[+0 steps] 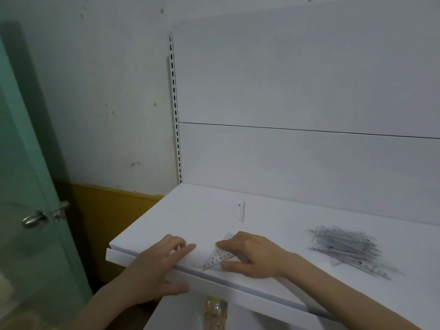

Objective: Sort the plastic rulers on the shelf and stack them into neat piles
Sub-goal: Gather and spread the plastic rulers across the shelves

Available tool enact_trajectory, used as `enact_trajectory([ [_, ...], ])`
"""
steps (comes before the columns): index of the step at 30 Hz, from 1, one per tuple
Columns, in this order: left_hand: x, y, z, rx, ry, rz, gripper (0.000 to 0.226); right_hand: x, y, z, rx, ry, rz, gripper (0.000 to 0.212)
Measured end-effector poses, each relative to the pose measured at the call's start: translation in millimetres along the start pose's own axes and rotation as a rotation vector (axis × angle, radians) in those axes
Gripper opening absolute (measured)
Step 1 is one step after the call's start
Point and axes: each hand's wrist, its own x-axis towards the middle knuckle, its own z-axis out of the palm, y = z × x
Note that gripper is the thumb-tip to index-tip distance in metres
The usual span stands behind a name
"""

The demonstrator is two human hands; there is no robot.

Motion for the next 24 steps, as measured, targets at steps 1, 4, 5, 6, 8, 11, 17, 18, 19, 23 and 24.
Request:
enact_trajectory([
  [1,4,7,-1,0.013,-0.017,0.039,0.082,-5,-1,-1,-0.005,-0.004,-0.003,0.051],
  [4,14,25,9,0.140,0.017,0.234,0.065,-13,-3,-4,-0.008,-0.035,-0.007,0.052],
  [5,16,27,12,0.126,0.044,0.281,0.056,-16,-3,-5,-0.014,-0.050,0.003,0.056],
  [6,16,26,16,0.085,0.082,0.312,0.050,-19,-2,-6,-0.018,-0.062,0.013,0.062],
  [8,13,22,19,0.019,0.148,0.363,0.041,-28,-1,-6,-0.026,-0.067,0.020,0.075],
  [11,1,22,11,0.015,0.271,0.352,0.048,-46,-2,-6,-0.065,-0.007,-0.011,0.073],
  [17,2,11,0,-0.006,0.445,0.141,0.057,-69,-14,2,-0.231,0.228,-0.183,0.030],
  [18,6,14,-1,-0.015,0.440,0.120,0.058,-69,-17,4,-0.247,0.261,-0.222,0.021],
  [19,9,18,-1,-0.017,0.433,0.106,0.058,-68,-19,2,-0.259,0.292,-0.241,0.015],
  [23,31,36,7,-0.077,0.450,0.070,0.056,-77,-19,-18,-0.227,0.492,-0.151,0.014],
  [24,39,40,9,-0.107,0.447,0.057,0.052,-82,-18,-23,-0.193,0.544,-0.095,0.014],
])
